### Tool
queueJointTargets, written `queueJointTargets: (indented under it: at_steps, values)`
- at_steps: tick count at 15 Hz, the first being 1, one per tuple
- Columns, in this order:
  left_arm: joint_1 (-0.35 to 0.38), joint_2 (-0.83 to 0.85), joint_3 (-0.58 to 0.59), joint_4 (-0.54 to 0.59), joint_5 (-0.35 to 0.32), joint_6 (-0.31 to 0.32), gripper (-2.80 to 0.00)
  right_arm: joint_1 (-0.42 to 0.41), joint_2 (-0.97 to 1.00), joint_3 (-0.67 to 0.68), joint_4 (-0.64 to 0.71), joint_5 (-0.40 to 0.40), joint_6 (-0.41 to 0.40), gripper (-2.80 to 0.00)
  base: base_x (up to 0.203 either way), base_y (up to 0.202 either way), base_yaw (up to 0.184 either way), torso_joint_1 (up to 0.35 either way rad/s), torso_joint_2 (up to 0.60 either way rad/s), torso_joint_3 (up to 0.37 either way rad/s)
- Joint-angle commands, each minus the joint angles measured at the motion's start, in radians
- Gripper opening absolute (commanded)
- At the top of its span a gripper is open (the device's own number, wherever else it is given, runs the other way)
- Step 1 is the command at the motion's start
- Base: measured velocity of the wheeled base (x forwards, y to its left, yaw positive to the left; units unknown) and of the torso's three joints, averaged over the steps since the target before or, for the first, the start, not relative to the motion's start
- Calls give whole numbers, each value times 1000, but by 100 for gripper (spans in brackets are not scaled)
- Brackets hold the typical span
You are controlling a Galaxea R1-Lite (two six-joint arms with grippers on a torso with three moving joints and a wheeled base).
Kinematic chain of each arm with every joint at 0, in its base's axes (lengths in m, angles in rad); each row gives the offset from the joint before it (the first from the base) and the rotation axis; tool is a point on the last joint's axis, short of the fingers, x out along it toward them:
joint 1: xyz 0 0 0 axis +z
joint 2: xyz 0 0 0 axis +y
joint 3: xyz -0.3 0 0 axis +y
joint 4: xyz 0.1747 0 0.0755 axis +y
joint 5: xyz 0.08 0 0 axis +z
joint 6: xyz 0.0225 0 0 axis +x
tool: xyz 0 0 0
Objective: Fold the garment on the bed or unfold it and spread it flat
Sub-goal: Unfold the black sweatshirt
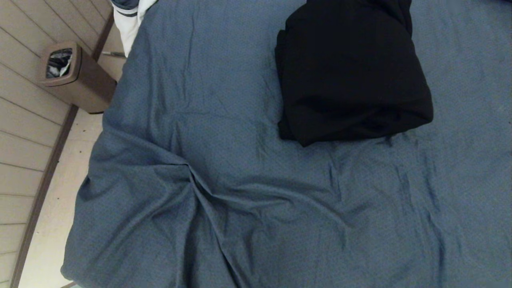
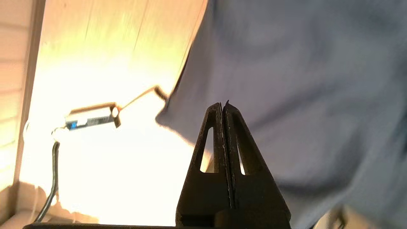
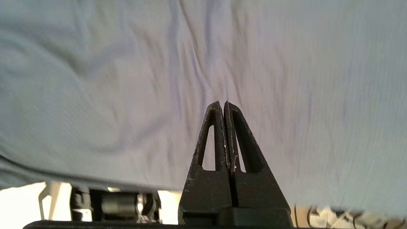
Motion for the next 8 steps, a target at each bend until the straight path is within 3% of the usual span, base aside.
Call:
queueJointTargets:
  at_steps: [1,5,7,8]
  values:
    - [8,-255,206,-21,-8,26,-280,4,-134,151,0,-30,23,-280,0,0,0,0,0,0]
    - [11,-387,506,-182,0,157,-280,23,-147,298,-123,-104,58,-280,0,0,0,0,0,0]
    - [11,-392,668,-365,5,190,-280,24,-147,305,-118,-216,84,-280,0,0,0,0,0,0]
    - [11,-393,750,-481,0,208,-280,24,-148,296,-117,-231,91,-280,0,0,0,0,0,0]
